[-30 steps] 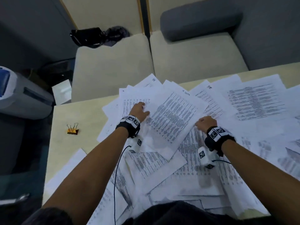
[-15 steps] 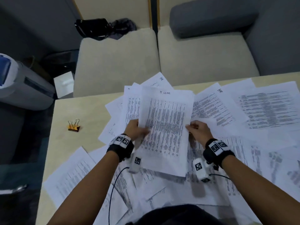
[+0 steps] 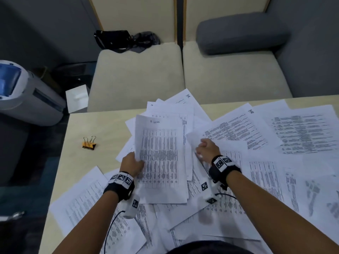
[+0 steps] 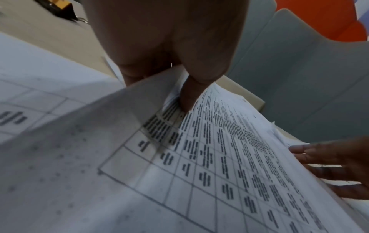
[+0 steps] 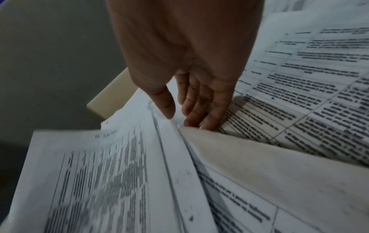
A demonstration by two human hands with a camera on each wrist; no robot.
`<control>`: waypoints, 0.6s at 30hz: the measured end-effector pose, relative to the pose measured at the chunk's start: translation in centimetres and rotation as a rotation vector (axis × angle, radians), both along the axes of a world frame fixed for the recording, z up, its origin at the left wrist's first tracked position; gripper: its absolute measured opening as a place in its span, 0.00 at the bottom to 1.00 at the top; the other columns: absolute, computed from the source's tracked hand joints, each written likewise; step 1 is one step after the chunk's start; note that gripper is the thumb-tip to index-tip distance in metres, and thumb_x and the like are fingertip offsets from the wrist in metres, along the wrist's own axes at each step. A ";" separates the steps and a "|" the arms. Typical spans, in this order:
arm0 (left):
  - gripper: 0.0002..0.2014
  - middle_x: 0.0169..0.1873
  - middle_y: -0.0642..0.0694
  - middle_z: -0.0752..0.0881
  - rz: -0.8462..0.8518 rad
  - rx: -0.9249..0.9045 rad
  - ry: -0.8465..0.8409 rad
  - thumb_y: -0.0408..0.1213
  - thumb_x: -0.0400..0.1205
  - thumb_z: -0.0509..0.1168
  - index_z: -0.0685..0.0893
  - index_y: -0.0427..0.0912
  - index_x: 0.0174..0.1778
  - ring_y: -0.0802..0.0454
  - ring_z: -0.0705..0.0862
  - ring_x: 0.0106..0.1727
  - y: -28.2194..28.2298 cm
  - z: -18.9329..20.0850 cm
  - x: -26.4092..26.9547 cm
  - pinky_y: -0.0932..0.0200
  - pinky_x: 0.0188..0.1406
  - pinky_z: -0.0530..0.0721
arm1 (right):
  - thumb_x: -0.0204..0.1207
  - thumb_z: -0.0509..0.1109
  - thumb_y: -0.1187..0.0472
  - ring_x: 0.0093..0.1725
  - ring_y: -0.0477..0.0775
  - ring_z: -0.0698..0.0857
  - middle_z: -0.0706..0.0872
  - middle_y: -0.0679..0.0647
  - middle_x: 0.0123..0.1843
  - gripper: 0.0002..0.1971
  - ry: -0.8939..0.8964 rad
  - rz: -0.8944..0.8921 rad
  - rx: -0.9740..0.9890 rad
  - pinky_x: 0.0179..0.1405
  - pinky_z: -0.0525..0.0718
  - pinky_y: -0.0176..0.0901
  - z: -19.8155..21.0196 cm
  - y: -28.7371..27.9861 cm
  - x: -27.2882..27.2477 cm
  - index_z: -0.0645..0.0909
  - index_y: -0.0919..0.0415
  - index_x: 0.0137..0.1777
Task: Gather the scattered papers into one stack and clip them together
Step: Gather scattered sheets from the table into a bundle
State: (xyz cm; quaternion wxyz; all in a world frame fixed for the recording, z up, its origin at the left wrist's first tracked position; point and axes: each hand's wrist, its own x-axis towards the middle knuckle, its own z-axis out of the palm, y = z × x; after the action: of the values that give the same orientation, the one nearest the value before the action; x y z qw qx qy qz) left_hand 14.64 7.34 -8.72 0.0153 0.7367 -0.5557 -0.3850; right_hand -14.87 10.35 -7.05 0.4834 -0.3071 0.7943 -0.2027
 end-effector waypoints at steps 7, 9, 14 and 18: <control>0.09 0.43 0.39 0.87 0.038 0.024 0.029 0.32 0.74 0.64 0.81 0.34 0.49 0.42 0.87 0.40 0.1 -0.8 -0.2 0.58 0.30 0.87 | 0.72 0.78 0.61 0.46 0.50 0.86 0.87 0.53 0.46 0.10 0.119 0.370 0.052 0.49 0.83 0.35 -0.2 2.8 1.7 0.85 0.63 0.50; 0.08 0.42 0.38 0.87 0.029 0.024 0.040 0.31 0.74 0.65 0.81 0.34 0.48 0.42 0.87 0.38 0.2 -0.8 0.0 0.60 0.28 0.84 | 0.73 0.77 0.59 0.44 0.51 0.87 0.87 0.56 0.42 0.10 0.075 0.463 0.052 0.45 0.84 0.37 -0.2 3.9 1.4 0.84 0.66 0.43; 0.03 0.31 0.40 0.84 0.050 -0.016 0.079 0.26 0.74 0.65 0.81 0.35 0.42 0.46 0.81 0.28 0.4 0.1 1.6 0.64 0.25 0.78 | 0.78 0.72 0.56 0.41 0.53 0.80 0.80 0.55 0.41 0.11 0.022 0.485 0.026 0.41 0.75 0.38 0.8 5.8 -2.0 0.76 0.62 0.43; 0.04 0.33 0.36 0.85 0.038 -0.025 0.039 0.25 0.74 0.63 0.81 0.32 0.43 0.43 0.82 0.29 1.1 0.8 3.1 0.59 0.24 0.81 | 0.77 0.72 0.64 0.41 0.40 0.80 0.81 0.43 0.42 0.10 -0.010 0.540 0.055 0.40 0.77 0.33 3.0 7.6 -6.7 0.76 0.48 0.46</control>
State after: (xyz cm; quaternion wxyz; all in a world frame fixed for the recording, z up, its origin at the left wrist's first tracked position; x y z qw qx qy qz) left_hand 17.70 8.43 -7.94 0.0429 0.7393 -0.5459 -0.3918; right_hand -21.60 17.94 -4.01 0.5320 -0.4936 0.6864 -0.0462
